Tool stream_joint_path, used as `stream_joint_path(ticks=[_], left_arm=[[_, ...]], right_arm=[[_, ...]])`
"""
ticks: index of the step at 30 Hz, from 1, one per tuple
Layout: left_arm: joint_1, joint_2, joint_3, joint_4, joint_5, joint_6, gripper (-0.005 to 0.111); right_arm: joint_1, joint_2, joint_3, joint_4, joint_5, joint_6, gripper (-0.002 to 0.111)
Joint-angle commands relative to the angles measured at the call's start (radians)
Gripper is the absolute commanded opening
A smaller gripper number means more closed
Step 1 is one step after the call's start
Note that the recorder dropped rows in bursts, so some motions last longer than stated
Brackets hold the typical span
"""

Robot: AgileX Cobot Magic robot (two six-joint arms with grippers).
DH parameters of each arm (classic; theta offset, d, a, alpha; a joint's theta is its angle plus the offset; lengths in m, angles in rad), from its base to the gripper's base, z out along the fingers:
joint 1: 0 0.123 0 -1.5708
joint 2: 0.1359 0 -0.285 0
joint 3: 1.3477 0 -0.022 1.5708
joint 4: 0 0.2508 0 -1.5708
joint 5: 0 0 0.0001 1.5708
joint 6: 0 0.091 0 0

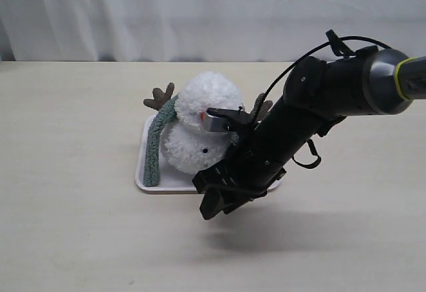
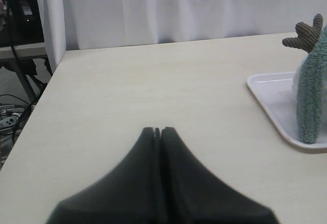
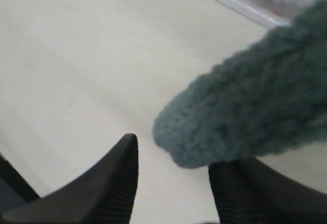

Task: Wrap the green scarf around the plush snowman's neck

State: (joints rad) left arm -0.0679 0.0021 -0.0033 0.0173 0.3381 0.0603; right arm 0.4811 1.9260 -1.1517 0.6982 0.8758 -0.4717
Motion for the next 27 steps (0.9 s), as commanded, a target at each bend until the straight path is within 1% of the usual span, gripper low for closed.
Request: stream_joint_path(ticks=[1,6,11,14,17,20,22,24,27], left_arm=[[0.004,-0.002,0.003,0.000,-0.012,0.002,0.000],[0.004,-0.002,0.003,0.000,-0.012,0.002,0.000],[0.004,-0.002,0.003,0.000,-0.012,0.002,0.000],[0.004,-0.002,0.003,0.000,-0.012,0.002,0.000],[0.004,-0.002,0.003,0.000,-0.012,0.002,0.000],[0.004,-0.002,0.003,0.000,-0.012,0.002,0.000],[0.004,-0.002,0.003,0.000,-0.012,0.002,0.000],[0.004,-0.002,0.003,0.000,-0.012,0.002,0.000],[0.004,-0.002,0.003,0.000,-0.012,0.002,0.000]], right_arm=[[0.004,-0.002,0.001,0.129,0.094,-0.123,0.042],[0.073,-0.002,0.001,0.192,0.145,-0.243,0.042],[0.160,-0.002,0.001,0.333,0.091,-0.397,0.042],[0.217,-0.013,0.001,0.358,-0.054,-0.456,0.042],[0.277,-0.034,0.001,0.271,-0.321,-0.440,0.042],[0.341,-0.047,0.001,0.090,-0.580,-0.267,0.042],[0.369,-0.047,0.001,-0.027,-0.687,-0.163,0.042],[0.389,-0.044,0.001,-0.106,-0.762,-0.107,0.045],[0.394,-0.044,0.001,-0.132,-0.836,-0.091,0.049]])
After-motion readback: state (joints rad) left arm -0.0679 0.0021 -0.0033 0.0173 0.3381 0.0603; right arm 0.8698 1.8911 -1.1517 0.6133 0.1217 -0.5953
